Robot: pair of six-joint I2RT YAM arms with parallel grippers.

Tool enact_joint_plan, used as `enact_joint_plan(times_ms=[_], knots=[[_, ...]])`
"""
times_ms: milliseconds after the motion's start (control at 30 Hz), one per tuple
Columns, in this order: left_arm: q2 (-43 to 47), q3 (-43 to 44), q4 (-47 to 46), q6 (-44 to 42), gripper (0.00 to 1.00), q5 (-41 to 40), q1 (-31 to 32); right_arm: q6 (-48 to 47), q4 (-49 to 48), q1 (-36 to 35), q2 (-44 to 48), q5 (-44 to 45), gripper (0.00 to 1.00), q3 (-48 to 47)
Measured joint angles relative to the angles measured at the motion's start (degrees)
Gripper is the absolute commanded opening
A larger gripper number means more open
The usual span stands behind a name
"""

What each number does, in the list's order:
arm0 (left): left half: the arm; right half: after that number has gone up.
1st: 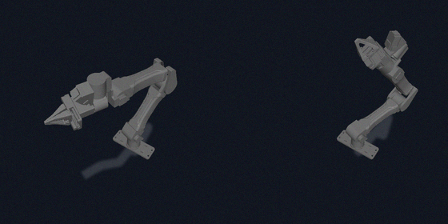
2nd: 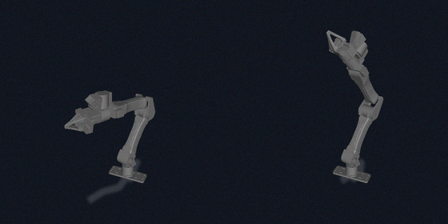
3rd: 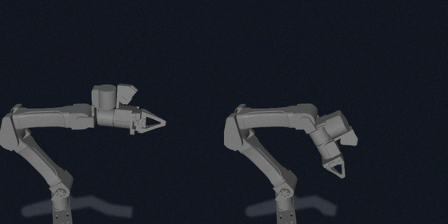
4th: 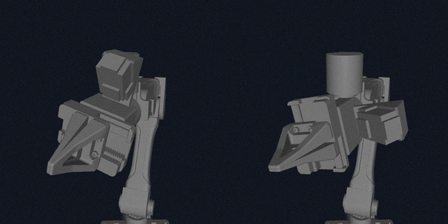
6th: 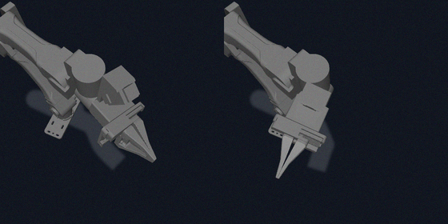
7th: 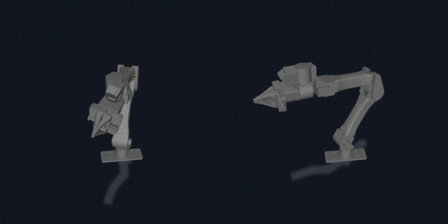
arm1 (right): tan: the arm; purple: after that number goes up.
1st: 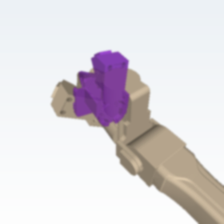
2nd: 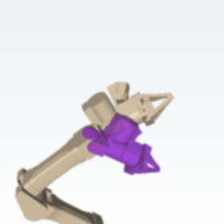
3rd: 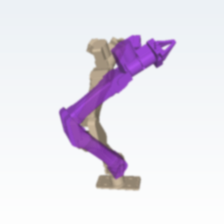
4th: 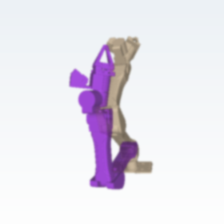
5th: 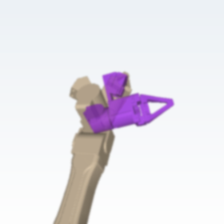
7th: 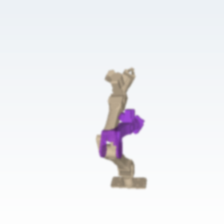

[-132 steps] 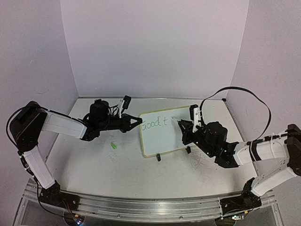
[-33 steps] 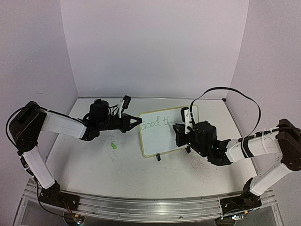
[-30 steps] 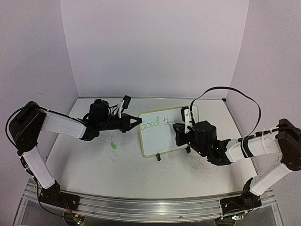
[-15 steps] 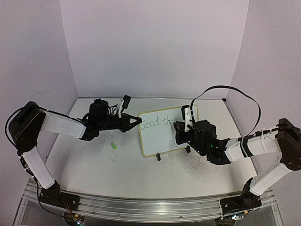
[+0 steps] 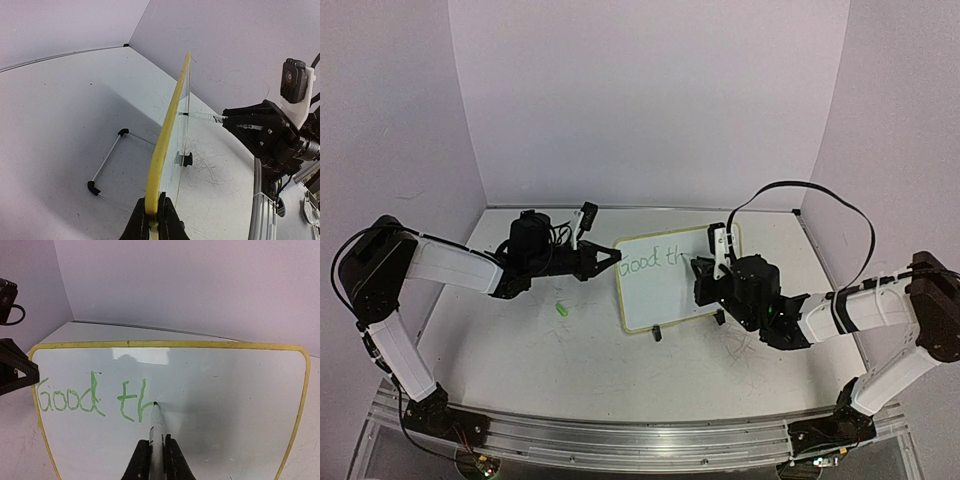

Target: Write a sentence on the whiteboard

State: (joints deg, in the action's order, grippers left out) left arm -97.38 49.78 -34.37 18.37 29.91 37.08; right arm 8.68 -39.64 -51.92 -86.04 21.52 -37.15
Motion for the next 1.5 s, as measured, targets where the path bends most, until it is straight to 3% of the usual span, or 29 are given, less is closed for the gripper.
enact_joint_plan(times_ms=[900,1500], knots=[[0.04,0.00,0.35,0.00,0.00,-0.09,0.00,2.46,3.66,0.02,1.05,-1.39,0.00,0.57],[0.20,0.00,0.37,-0.39,0.00,0.39,0.02,-0.22,-0.18,2.78,6.29,-4.33,0.00,2.41]])
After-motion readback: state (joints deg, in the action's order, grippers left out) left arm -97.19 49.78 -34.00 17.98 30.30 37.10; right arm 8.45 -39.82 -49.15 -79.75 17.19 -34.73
